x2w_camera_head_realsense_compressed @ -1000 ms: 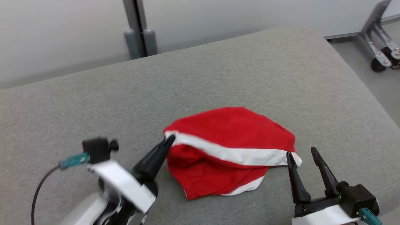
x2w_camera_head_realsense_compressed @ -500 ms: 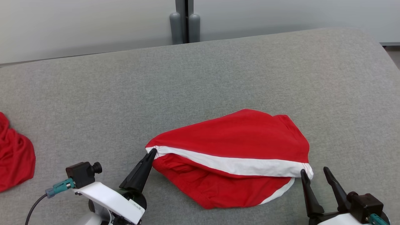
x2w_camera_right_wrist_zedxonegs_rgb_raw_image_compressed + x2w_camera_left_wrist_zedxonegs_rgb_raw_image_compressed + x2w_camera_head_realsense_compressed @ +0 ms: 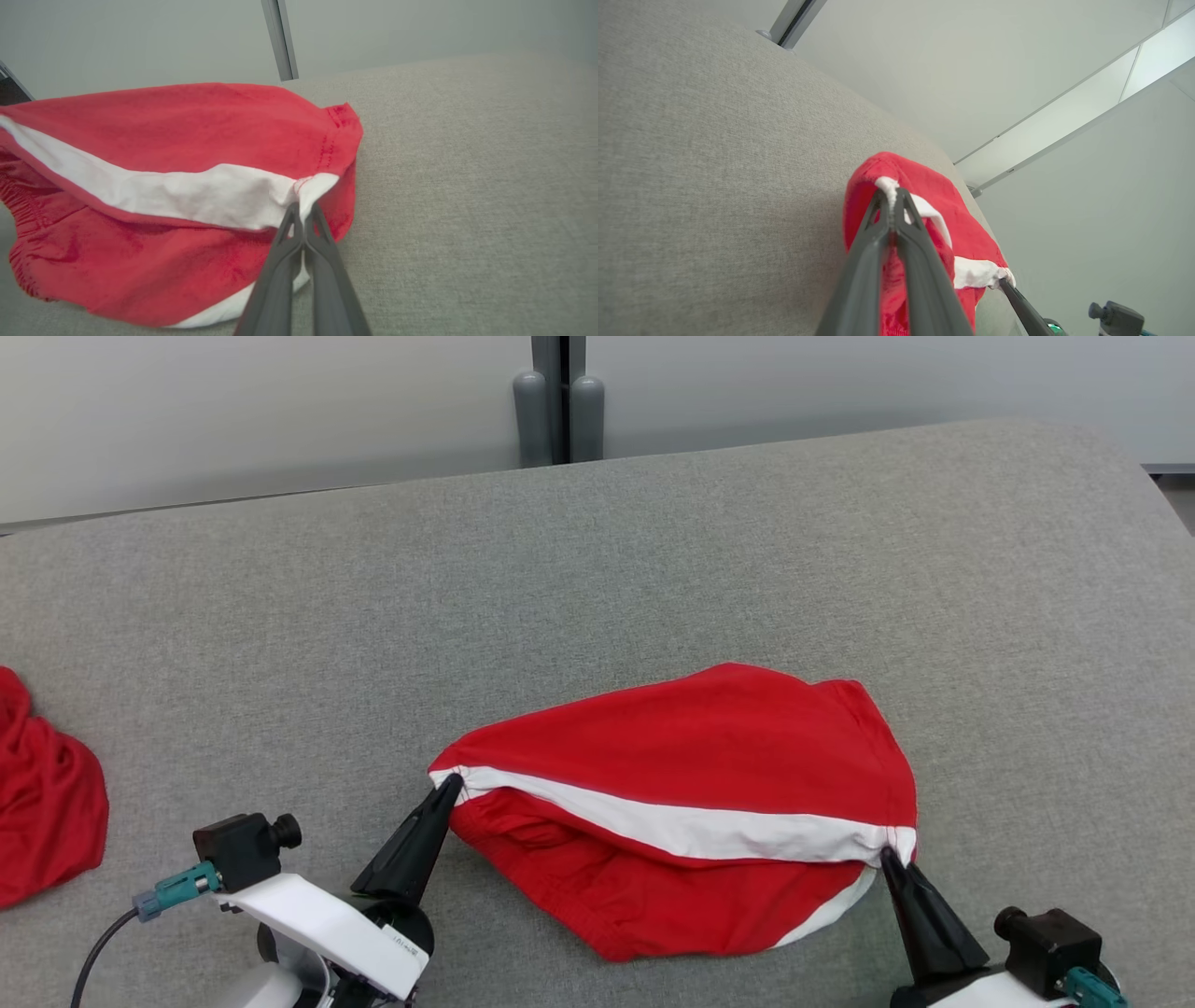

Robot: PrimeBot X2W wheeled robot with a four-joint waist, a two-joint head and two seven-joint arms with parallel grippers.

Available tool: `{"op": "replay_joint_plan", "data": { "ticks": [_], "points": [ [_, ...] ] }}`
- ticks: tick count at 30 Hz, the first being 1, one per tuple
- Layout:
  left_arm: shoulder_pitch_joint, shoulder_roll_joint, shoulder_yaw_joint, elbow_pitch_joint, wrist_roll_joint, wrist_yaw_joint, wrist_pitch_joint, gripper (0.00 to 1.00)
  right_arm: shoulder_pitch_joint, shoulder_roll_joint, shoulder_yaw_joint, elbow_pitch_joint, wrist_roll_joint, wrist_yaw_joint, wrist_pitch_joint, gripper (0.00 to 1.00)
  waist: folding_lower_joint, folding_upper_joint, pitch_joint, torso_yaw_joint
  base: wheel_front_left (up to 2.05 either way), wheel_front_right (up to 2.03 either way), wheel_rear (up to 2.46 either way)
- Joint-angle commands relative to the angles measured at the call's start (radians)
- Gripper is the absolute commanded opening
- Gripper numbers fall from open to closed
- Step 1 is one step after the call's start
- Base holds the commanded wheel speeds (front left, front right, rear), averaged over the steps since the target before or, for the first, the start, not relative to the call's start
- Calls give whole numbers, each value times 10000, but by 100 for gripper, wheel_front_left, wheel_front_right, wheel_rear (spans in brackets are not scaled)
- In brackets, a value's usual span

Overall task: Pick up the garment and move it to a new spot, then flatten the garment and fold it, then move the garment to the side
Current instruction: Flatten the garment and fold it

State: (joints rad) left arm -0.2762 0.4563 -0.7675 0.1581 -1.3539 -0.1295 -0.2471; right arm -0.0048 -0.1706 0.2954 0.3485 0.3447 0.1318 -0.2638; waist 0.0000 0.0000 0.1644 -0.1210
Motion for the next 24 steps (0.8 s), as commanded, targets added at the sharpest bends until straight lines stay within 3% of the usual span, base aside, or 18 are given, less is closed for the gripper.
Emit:
{"op": "replay_joint_plan", "data": {
  "ticks": [1,8,12,17,22,24],
  "points": [
    [-248,111,7,62,122,-14,-64,0,-153,-85,-56,-230,19,-21,-11,0,0,0,4,-43,0,0,0],
    [-1666,561,-105,-281,777,-14,88,0,-1103,-308,-238,-1742,820,-18,-11,0,0,0,261,-249,0,0,0],
    [-3366,724,-220,-370,986,-14,709,0,-3124,-938,81,-1948,1460,-18,-11,0,0,0,664,-583,0,0,0],
    [-6054,620,-279,73,1459,-14,1310,0,-6302,-1286,-63,-1373,2304,-18,-9,0,0,0,1448,-965,0,0,0],
    [-8917,232,-569,893,2378,-14,1172,0,-9011,-1503,-354,-874,2624,-18,-9,0,0,0,2258,-1208,0,0,0],
    [-9456,146,-646,1051,2599,-14,1004,0,-9405,-1536,-459,-920,2642,-18,-9,0,0,0,2396,-1233,0,0,0]
  ]
}}
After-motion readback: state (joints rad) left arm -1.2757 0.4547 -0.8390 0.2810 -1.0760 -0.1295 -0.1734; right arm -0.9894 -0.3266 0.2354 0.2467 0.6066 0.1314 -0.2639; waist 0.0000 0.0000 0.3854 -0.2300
